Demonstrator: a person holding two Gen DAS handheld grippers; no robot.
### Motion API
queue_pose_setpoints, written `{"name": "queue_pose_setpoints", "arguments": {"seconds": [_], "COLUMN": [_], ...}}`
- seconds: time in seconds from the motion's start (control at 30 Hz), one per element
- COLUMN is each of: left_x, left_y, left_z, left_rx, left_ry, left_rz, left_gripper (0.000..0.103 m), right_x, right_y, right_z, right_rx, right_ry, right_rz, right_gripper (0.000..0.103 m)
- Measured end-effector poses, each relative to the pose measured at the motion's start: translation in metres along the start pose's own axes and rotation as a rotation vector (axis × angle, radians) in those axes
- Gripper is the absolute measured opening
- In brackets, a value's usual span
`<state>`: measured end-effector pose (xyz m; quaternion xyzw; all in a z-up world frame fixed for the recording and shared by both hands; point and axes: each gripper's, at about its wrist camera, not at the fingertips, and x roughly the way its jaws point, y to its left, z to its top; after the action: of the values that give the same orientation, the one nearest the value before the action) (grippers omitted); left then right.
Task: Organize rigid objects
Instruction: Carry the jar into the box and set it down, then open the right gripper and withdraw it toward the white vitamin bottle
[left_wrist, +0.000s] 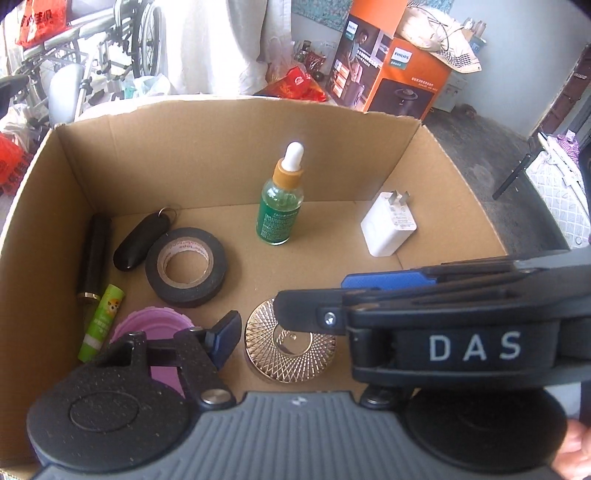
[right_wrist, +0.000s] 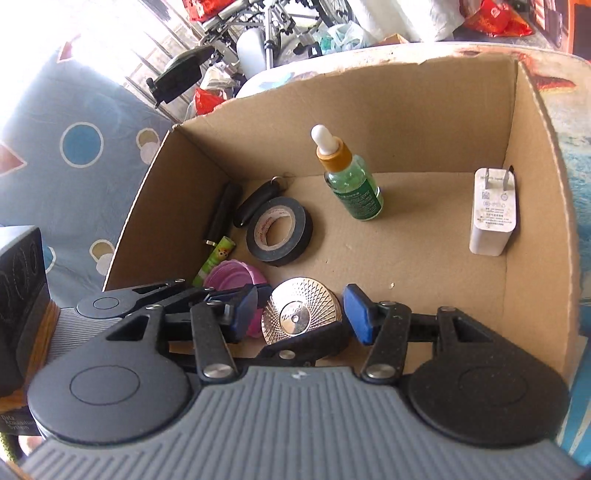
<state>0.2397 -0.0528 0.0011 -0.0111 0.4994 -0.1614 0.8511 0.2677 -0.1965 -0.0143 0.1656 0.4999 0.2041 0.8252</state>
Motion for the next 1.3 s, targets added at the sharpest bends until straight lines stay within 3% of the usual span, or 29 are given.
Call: {"name": "queue_pose_setpoints", "arguments": {"seconds": [0.27, 0.53, 0.93, 1.3], "left_x": [-0.060, -0.110, -0.158, -0.165], "left_y": [-0.024, -0.029, -0.012, 0.008], "left_z": [-0.020, -0.056, -0.108, -0.130], "left_rx": [0.088, 0.128, 0.143, 0.124], "left_ry": [-0.166, -0.245, -0.311, -0.329], "left_rz": [0.006, 0.027, 0.064, 0.129], "left_gripper": [0.086, 0.090, 0.094, 0.096], "right_x": [-0.087, -0.141, -0.164, -0.146], "right_y": [0.015, 0.033, 0.068, 0.087], "right_z": [-0.046, -0.097, -0.159, -0.168], "right_rx": [-0.020, -0.042, -0.027, -0.029], "right_ry": [-0.319, -0.450, -0.472, -0.417], "right_rz": [0.032, 0.012, 0.065, 0.097], "right_gripper": [0.056, 0.064, 0.073, 0.074]}}
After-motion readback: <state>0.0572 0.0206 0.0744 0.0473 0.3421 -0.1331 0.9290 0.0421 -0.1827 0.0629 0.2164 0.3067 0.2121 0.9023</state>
